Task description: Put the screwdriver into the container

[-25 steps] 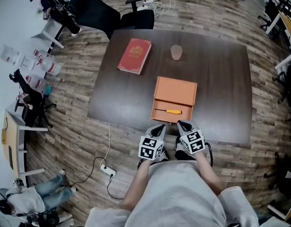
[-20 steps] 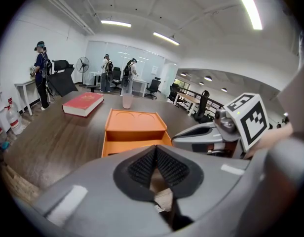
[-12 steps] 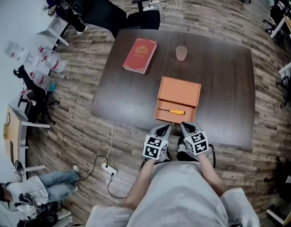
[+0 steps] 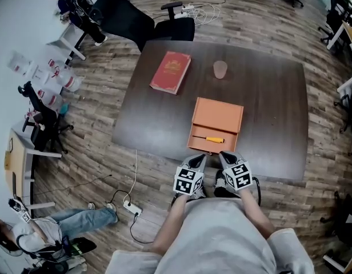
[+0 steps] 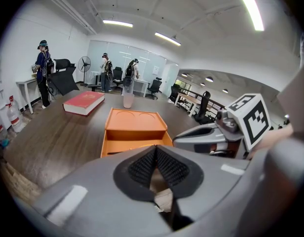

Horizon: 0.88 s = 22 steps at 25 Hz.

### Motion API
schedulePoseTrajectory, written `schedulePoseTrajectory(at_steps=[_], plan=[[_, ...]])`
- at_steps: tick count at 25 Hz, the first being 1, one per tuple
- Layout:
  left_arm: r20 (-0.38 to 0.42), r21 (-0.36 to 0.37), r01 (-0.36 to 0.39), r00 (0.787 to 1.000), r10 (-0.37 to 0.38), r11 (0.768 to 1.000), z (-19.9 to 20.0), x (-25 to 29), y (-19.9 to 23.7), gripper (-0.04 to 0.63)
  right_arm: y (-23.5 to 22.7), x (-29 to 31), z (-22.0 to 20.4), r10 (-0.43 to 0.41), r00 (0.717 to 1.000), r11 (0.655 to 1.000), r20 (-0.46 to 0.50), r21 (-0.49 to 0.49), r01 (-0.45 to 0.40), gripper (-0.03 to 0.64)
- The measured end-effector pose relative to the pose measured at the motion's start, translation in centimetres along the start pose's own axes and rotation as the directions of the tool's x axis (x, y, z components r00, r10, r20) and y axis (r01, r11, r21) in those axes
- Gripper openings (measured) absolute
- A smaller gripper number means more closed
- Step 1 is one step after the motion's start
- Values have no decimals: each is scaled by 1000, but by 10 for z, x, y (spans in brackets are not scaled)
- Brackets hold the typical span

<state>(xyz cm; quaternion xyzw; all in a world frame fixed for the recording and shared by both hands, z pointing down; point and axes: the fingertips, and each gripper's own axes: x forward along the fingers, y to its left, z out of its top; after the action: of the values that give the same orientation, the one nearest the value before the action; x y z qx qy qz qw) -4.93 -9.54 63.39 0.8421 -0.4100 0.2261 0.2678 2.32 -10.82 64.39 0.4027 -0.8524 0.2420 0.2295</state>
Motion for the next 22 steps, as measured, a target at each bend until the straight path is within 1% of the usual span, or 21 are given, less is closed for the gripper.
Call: schedulePoseTrajectory(at_steps=[15,17,20,22], plan=[[-20,14,30,999,-30,999,0,5,0,54,-1,1,-3,-10,1000,1000,-3,22,10,2],[-19,3,35,999,-35,999,-1,5,2,54,0,1,-4,-11,1000,1000,-2,25,11,0],[-11,-33,42,999,-42,999,-2,5,4,54,-3,-2,-5,-17,1000,999,5,28,17,1],[-11,-35,37,999,-38,999,-3,5,7,54,-5,-5,-6,-22,1000,999,11,31,21,2]])
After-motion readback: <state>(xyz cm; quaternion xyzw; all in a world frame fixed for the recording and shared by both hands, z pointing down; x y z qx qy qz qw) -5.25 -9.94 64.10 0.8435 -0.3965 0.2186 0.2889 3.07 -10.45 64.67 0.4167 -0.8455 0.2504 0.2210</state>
